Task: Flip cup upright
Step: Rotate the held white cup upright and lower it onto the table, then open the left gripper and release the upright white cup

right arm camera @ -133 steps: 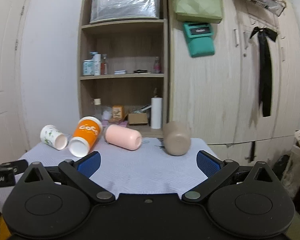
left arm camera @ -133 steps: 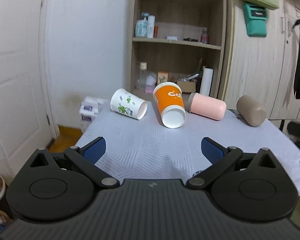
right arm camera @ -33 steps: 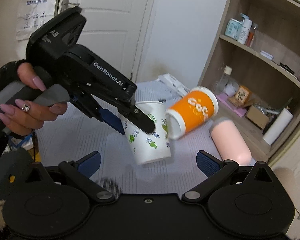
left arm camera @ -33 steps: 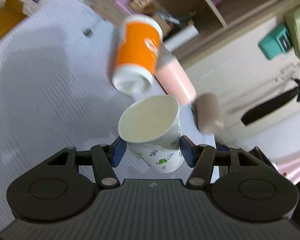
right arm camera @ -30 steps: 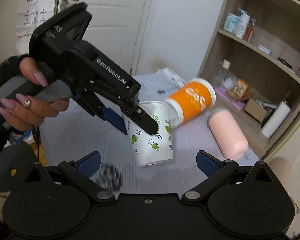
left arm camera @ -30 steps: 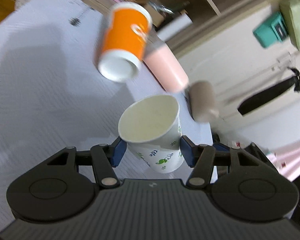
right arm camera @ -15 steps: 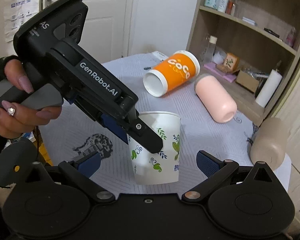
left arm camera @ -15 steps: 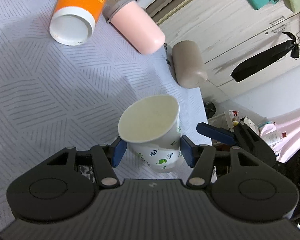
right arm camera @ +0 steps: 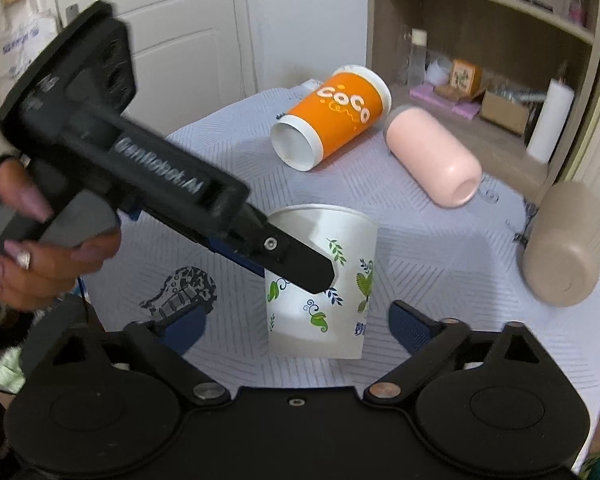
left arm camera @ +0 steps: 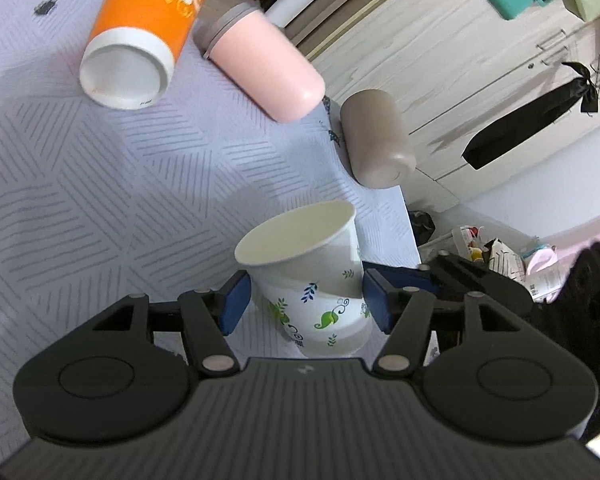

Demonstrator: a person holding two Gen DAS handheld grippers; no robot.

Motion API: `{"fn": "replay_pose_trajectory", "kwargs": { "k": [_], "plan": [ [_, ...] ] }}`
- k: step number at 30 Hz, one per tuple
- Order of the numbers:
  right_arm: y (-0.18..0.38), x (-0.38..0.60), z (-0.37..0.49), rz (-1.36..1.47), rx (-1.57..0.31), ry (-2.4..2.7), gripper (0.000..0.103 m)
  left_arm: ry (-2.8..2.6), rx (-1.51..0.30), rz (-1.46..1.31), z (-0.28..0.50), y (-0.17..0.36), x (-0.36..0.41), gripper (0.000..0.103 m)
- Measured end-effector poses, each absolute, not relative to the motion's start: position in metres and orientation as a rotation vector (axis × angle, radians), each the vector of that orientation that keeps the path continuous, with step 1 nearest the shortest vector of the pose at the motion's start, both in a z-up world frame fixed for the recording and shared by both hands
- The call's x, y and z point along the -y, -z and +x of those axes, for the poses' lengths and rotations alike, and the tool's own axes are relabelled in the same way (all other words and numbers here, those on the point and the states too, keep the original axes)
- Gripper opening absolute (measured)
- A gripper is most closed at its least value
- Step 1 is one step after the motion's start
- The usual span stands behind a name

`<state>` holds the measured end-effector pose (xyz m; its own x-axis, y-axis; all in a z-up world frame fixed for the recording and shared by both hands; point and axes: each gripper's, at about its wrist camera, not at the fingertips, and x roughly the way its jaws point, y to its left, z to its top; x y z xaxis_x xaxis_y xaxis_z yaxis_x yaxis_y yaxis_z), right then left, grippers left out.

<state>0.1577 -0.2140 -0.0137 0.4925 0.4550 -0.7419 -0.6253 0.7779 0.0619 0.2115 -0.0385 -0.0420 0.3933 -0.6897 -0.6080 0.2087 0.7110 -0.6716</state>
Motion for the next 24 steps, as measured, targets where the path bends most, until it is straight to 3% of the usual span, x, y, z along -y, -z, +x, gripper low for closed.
{"fn": "replay_pose_trajectory", "kwargs": {
  "k": [8, 16, 24],
  "plan": [
    [0.023, 0.220, 0.180, -0.129, -0.919, -0.659, 0.065, 0.594, -0.985, -0.501, 0.213, 0.047, 0.042, 0.068],
    [0.027, 0.224, 0.180, -0.056, -0.941, -0.648, 0.065, 0.614, -0.974, -0.526, 0.211, 0.052, 0.044, 0.066],
    [0.022, 0.222, 0.168, -0.023, -0.859, -0.647, 0.065, 0.631, -0.811, -0.353, 0.183, 0.026, 0.042, 0.064]
  ]
}}
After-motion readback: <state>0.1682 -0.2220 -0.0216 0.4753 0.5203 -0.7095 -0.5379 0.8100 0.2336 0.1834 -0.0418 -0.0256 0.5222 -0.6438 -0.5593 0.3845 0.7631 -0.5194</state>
